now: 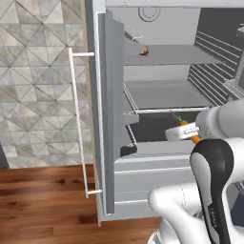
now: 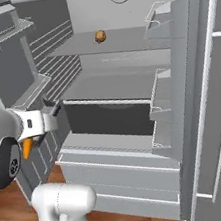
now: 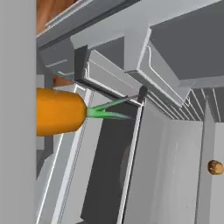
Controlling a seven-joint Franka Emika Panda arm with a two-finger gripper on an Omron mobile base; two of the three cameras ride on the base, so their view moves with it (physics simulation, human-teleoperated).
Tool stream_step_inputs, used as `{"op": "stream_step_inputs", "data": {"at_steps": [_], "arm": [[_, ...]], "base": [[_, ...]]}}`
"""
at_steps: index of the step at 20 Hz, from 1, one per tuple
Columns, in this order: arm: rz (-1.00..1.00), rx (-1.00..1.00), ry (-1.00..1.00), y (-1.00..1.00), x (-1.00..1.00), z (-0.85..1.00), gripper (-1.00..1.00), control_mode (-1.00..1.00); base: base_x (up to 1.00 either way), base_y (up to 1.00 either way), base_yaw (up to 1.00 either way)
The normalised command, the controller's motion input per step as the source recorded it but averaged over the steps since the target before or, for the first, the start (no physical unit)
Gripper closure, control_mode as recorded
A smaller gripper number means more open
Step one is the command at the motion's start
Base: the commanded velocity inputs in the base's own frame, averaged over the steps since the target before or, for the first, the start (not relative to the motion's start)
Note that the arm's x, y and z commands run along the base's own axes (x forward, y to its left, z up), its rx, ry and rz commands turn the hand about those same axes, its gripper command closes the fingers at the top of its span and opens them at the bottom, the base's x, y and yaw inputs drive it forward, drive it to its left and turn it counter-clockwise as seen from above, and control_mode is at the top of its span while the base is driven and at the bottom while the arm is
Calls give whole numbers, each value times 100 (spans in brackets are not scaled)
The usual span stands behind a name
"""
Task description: Place one carrot and one chicken drumstick in each tupperware on the nearby counter, to pack two identical lunches.
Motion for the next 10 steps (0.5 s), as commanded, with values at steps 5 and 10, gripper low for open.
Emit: {"op": "stream_step_inputs", "data": {"at_steps": [5, 10], "arm": [[0, 0, 0, 0, 0, 0, 100, 100], [0, 0, 0, 0, 0, 0, 100, 100]], "base": [[-100, 19, 2], [-100, 27, 18]]}}
